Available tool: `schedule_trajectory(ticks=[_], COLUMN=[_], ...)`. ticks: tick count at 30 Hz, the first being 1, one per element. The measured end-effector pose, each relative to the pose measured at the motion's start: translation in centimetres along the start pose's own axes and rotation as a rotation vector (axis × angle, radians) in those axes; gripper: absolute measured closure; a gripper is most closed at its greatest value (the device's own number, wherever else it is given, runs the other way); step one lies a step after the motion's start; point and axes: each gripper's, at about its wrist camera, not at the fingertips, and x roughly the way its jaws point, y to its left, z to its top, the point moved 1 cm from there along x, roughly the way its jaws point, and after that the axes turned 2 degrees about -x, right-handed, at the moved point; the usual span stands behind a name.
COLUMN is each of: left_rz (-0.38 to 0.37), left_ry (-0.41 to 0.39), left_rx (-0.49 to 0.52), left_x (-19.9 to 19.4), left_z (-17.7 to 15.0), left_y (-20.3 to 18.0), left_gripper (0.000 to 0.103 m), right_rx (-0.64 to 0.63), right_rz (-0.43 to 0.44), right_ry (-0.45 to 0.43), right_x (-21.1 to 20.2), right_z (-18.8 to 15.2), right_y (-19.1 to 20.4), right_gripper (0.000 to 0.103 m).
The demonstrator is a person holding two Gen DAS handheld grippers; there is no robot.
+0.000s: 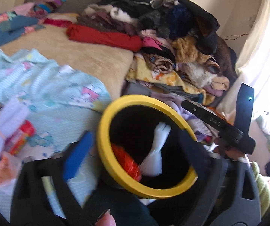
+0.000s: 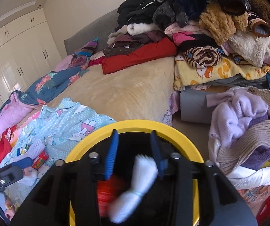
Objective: Collect trash
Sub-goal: 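Withdraw the left tool from the bin back toward the trash pile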
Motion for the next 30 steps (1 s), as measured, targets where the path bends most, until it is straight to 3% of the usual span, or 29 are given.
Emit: schedule_trajectory(ticks=[10,30], left_rz=[0.128,0.253], left_ry=[-0.123,-0.249], left_rx=[0.043,-0.041], left_x=[-3.8,-9.3], left_z=[0.7,2.2], left_y=[1.1,6.7], left_gripper=[0.011,0.011], right_rx=[-0.035,-0.189], right_rz=[0.086,0.196], right_ry=[-0.018,-0.030], right_x=[-0.7,-1.6], right_z=[0.5,-0.4], right_y=[4.3,14.1], right_gripper=[0.047,0.034])
